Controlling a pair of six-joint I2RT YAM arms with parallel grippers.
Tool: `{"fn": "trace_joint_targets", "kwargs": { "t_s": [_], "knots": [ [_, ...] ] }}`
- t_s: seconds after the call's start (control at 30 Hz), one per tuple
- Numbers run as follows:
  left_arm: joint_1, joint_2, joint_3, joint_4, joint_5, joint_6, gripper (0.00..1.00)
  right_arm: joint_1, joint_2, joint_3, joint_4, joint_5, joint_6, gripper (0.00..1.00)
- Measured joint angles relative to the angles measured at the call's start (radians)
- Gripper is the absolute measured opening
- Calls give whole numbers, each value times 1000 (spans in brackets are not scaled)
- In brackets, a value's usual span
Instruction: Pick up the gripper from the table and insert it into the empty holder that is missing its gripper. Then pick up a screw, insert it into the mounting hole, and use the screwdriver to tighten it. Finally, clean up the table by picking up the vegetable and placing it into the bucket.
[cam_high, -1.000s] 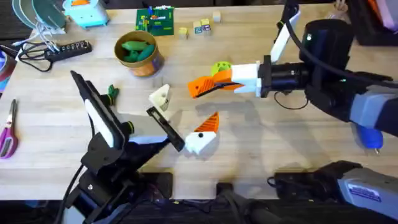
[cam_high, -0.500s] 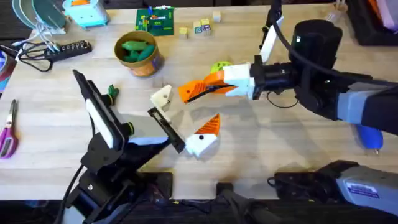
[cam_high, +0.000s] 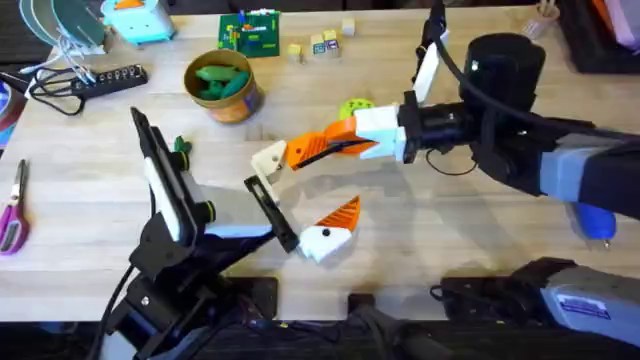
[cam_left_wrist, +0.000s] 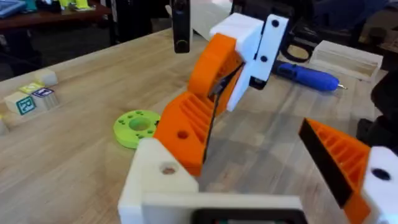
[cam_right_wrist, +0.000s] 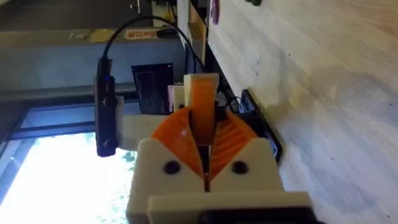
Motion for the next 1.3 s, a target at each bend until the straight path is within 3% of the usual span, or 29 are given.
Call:
{"fn": "trace_joint_targets", "kwargs": {
  "t_s": [0.37,0.7,1.3],
  "knots": [
    [0,1,0,-1,0,-17,992,6,54,0,26,-8,3,8],
    [0,1,0,-2,-2,-42,992,49,163,1,188,-27,68,8],
    [0,1,0,-2,-8,-44,992,108,176,33,188,22,89,8]
  ]
}}
